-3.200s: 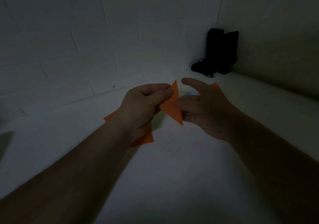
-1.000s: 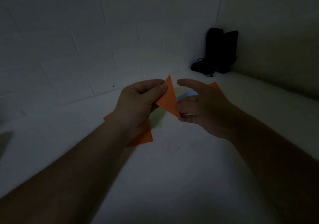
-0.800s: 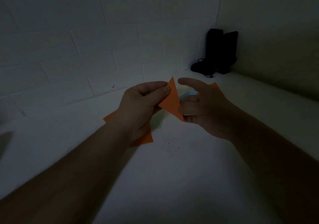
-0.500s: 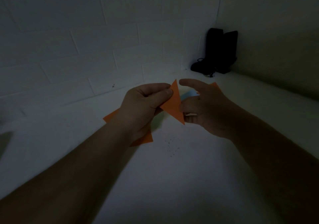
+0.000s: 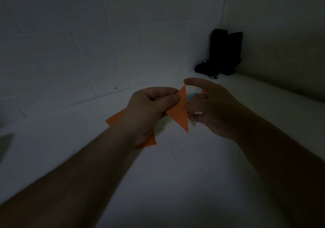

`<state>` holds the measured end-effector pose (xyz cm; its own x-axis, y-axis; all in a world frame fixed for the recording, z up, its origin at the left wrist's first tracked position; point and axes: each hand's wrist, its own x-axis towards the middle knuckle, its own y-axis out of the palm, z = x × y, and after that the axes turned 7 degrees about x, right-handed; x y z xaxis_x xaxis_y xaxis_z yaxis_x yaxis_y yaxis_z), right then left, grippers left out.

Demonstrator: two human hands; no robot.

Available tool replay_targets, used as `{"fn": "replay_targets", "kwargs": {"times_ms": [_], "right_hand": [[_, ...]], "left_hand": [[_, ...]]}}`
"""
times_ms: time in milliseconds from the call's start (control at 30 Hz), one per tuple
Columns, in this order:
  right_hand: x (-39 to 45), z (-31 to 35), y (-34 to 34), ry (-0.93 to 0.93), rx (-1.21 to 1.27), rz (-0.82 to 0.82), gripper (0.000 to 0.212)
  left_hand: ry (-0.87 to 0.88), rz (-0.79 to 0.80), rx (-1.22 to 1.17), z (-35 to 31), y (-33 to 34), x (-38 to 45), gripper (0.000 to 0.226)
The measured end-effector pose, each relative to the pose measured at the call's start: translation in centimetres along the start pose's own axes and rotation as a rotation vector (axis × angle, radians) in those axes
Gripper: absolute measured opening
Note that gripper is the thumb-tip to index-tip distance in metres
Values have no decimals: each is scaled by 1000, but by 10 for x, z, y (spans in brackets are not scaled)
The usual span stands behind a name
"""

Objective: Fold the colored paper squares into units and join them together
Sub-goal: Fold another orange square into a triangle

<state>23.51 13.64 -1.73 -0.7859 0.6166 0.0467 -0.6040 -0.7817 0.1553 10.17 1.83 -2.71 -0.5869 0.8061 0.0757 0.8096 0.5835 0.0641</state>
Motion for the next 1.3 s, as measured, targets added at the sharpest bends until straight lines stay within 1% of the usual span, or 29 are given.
{"fn": "replay_targets", "kwargs": {"times_ms": [100, 200, 300, 367, 433, 533, 733, 967, 1067, 1167, 1233, 1300], "right_hand": [[1, 0, 1, 21, 55, 5, 63], [2, -1, 0, 2, 81, 11, 58], [3, -1, -3, -2, 107, -18, 61], [4, -1, 0, 9, 121, -10, 63], [4, -1, 2, 4, 148, -12, 61], [4, 0, 0, -27, 162, -27, 57], [4, 0, 2, -20, 177, -31, 65], [1, 3, 0, -45, 233, -48, 60], [0, 4, 1, -25, 171, 13, 52], [-1, 5, 0, -33, 166, 6, 45], [-1, 6, -1, -40, 105, -21, 35], [-1, 6, -2, -31, -16, -43, 26]], "left_hand": [[1, 13, -10, 1, 0, 1, 18], [8, 30, 18, 2, -2, 1, 22], [12, 43, 32, 2, 0, 1, 21], [10, 46, 22, 3, 0, 0, 21], [15, 56, 50, 4, 0, 0, 22], [23, 67, 96, 4, 0, -1, 19], [22, 98, 88, 4, 1, 0, 18], [5, 133, 106, 3, 1, -1, 16], [8, 123, 110, 4, 0, -1, 12], [-8, 135, 125, 4, 0, -2, 10], [-57, 162, 72, 0, 1, -4, 14], [-163, 173, -46, -4, 2, -4, 18]]}}
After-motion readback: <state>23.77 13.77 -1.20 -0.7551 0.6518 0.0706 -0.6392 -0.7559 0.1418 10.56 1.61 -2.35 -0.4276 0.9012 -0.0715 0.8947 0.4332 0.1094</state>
